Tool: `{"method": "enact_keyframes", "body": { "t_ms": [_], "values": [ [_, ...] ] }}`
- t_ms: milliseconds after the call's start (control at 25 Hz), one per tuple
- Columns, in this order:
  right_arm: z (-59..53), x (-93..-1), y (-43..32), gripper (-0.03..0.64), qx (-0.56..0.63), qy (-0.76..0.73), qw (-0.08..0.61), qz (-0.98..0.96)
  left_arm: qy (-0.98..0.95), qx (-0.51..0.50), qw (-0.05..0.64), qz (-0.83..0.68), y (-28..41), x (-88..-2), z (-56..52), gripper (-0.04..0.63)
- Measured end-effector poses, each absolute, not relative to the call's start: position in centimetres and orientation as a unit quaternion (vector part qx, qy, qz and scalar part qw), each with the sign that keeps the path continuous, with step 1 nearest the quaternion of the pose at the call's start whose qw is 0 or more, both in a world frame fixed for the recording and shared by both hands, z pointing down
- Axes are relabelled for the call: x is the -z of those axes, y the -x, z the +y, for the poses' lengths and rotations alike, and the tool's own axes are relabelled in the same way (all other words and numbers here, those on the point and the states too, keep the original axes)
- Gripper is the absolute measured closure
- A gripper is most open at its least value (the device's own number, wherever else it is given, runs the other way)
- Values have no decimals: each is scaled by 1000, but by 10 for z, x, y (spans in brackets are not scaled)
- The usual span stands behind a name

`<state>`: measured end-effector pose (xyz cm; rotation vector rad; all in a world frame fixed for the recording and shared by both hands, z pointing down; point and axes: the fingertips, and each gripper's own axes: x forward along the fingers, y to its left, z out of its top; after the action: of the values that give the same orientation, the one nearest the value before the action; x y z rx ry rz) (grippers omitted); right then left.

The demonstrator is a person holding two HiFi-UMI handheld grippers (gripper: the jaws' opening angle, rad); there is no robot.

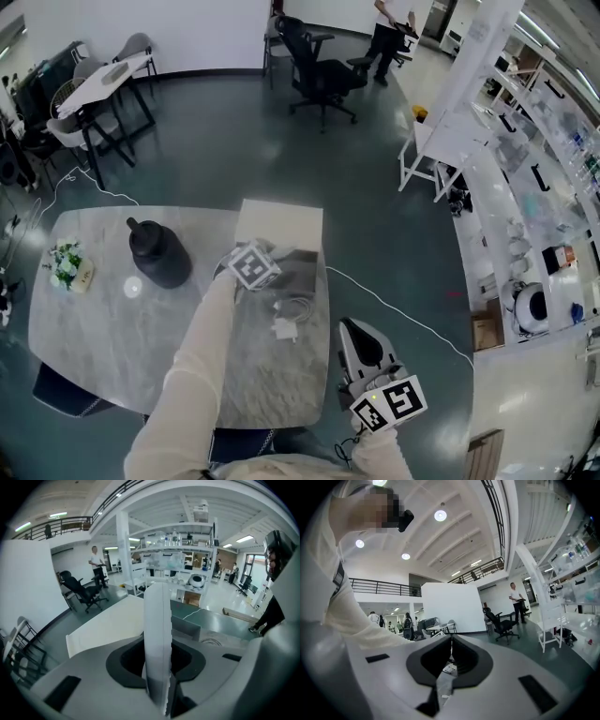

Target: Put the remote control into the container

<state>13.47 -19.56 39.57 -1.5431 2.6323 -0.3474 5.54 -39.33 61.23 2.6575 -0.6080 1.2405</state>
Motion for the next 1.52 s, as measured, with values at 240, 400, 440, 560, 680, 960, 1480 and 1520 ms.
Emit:
{"method": "enact_keyframes", "body": {
  "t_ms": [240, 400, 440, 560, 680, 960, 1480, 1520],
  "values": [
    [-206, -401, -136, 600, 111, 506, 31, 855, -872, -449, 79, -179, -52, -638, -398, 491],
    [-214, -406, -136, 600, 117, 508, 27, 853, -861, -475, 81, -164, -51, -649, -403, 491],
    [-216, -407, -135, 600, 119, 508, 26, 853, -858, -480, 88, -159, -50, -653, -403, 491],
    [-219, -410, -132, 600, 120, 506, 23, 854, -849, -498, 113, -138, -48, -664, -398, 491],
    [-222, -412, -132, 600, 120, 507, 21, 853, -837, -518, 136, -111, -47, -671, -393, 491],
    [-225, -420, -123, 600, 125, 504, 12, 854, -813, -552, 153, -106, -41, -688, -392, 491],
    [-226, -426, -125, 600, 130, 503, 5, 854, -820, -532, 155, -140, -45, -701, -395, 491],
    [-226, -425, -125, 600, 131, 503, 5, 855, -822, -529, 156, -142, -45, -701, -395, 491]
  ]
}}
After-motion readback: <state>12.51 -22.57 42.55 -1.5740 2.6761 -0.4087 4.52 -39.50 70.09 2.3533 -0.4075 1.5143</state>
